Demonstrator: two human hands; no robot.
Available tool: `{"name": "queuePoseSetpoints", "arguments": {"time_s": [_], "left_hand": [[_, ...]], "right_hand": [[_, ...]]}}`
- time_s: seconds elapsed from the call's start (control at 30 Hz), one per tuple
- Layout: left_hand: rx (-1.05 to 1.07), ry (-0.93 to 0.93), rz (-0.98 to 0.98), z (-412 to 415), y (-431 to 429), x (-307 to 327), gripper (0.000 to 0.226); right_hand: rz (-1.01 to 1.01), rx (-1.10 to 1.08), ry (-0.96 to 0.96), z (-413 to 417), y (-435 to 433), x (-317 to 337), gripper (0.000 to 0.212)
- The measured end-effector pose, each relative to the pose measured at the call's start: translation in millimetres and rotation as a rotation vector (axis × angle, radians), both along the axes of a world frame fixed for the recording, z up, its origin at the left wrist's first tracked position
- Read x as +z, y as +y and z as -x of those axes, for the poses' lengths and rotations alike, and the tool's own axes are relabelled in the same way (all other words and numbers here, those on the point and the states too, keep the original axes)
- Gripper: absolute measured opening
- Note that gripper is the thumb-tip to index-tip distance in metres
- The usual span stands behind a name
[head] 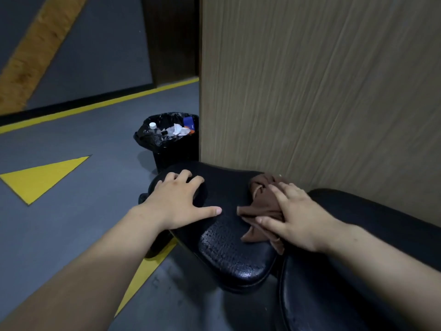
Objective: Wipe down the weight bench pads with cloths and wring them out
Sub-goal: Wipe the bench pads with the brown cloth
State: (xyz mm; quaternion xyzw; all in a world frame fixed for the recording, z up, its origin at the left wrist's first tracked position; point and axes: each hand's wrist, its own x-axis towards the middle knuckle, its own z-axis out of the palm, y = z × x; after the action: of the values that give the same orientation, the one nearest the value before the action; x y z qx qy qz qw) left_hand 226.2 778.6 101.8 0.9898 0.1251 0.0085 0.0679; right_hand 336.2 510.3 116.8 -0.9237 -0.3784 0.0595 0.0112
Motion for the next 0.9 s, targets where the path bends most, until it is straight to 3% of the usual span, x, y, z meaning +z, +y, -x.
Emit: {"name": "queuePoseSetpoints", "arguments": {"time_s": [0.2,0.33,0.43,0.53,0.63,0.77,0.9], "left_hand": [[0.000,-0.087,0.011,9,2,-11,0.117],[-0.001,-0.126,0.132,15,7,-11,0.089],[-0.023,-0.112,0.173,21,7,-5,0.072],[-0.128,-0.129,0.186,27,7,3,0.074],[-0.260,-0.129,0.189,25,5,10,0.076],[-0.317,-0.093,0.203,15,2,13,0.068],[-0.273,-0.072,0.300,9,6,13,0.058]], "right_hand": [[-0.049,0.224,-0.052,70,22,-2,0.104],[-0.066,0.333,-0.017,64,38,-2,0.102],[-0.059,0.442,0.103,42,45,14,0.089],[0.036,0.473,0.127,26,56,38,0.078],[0.032,0.369,0.159,29,57,52,0.088],[-0.318,0.109,0.244,46,37,54,0.090],[-0.250,-0.119,0.206,57,32,30,0.118]]}}
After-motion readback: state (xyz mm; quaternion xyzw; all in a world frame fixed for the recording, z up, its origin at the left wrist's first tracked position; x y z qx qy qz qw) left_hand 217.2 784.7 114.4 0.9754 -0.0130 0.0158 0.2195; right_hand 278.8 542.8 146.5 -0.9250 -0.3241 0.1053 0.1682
